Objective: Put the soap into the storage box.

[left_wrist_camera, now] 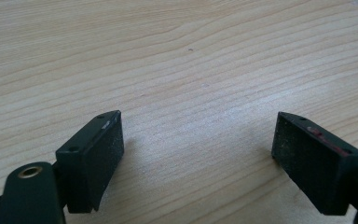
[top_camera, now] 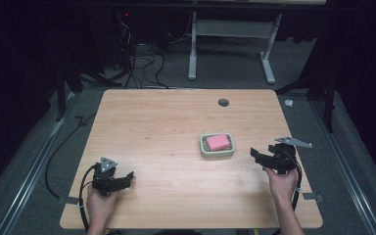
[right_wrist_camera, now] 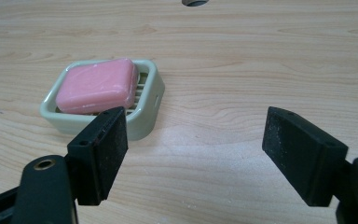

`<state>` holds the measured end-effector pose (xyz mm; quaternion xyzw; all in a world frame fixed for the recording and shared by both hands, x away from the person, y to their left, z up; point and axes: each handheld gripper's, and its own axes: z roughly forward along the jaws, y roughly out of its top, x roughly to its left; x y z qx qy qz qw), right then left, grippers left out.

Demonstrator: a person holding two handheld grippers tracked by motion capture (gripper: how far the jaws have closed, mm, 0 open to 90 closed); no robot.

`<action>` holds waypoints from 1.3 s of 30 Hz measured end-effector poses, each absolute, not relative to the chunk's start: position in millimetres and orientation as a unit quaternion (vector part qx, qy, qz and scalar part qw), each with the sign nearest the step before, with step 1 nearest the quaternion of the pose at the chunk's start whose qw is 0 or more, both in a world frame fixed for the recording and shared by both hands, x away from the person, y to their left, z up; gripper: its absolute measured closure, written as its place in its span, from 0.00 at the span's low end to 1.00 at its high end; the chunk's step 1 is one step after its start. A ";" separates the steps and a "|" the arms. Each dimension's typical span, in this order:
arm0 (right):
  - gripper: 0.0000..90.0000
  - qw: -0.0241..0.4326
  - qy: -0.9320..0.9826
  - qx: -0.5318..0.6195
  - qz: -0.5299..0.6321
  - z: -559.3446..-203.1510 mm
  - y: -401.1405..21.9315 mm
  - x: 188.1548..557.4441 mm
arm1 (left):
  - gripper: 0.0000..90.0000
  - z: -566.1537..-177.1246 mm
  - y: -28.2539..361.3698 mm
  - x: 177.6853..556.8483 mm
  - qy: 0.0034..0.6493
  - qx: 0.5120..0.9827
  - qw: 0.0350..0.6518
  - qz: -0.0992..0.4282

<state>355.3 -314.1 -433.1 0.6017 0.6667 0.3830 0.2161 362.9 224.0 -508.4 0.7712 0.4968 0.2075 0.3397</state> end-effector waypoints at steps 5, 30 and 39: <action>0.26 0.214 0.667 0.600 0.386 -435.5 -314.7 352.0 | 0.19 -508.4 224.0 362.9 0.497 0.771 0.340 0.207; 0.26 0.200 0.667 0.603 0.389 -456.5 -313.4 336.6 | 0.19 -508.4 223.9 362.8 0.497 0.771 0.340 0.207; 0.26 0.191 0.668 0.603 0.391 -463.1 -310.2 331.2 | 0.19 -508.4 223.9 362.8 0.497 0.771 0.340 0.207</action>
